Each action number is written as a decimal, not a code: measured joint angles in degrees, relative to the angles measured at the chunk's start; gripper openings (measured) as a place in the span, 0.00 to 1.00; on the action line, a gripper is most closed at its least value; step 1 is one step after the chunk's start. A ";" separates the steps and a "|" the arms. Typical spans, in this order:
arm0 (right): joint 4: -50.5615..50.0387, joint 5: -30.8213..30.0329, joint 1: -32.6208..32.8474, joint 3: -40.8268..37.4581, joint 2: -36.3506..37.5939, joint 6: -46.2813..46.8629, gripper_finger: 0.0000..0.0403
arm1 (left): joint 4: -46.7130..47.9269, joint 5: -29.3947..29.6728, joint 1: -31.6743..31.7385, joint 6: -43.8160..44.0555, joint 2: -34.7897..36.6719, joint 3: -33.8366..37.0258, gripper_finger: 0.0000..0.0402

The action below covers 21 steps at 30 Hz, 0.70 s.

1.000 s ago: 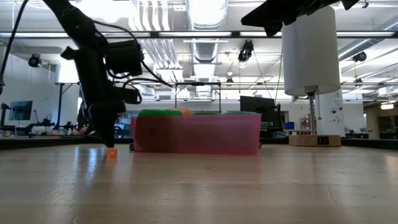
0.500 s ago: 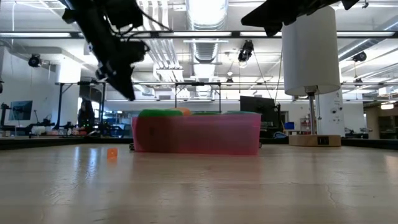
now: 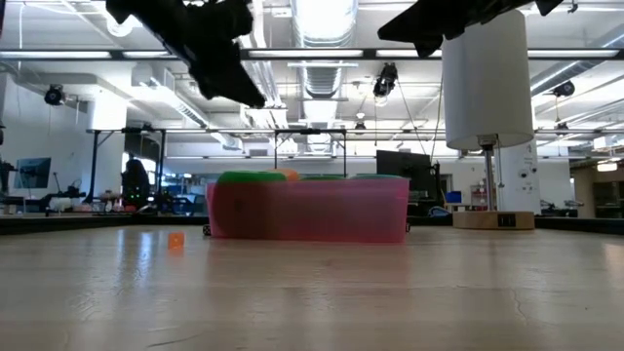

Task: Pick & Place Dice
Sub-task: Put the small yellow die into the pink bin

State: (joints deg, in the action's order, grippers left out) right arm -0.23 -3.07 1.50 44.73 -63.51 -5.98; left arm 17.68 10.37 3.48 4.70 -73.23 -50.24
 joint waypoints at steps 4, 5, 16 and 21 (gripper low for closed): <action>0.09 0.00 -0.02 0.00 0.00 0.01 0.02 | -3.98 -0.59 -1.96 -0.25 -3.21 0.00 0.14; 0.07 0.00 -0.02 -0.02 0.00 0.01 0.02 | -4.74 -0.59 -2.29 -0.23 -4.47 0.00 0.14; -0.03 0.00 -0.04 -0.02 0.00 1.10 0.02 | -13.14 -4.59 -3.12 -0.30 -15.84 -0.84 0.14; 0.00 0.00 -0.01 -0.02 0.00 1.10 0.02 | -13.45 -4.66 -3.00 -0.45 -17.98 -1.21 0.14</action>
State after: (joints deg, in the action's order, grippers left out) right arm -0.23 -3.07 1.49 44.71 -63.51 -4.89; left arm 4.23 5.71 0.49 4.25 -91.21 -51.45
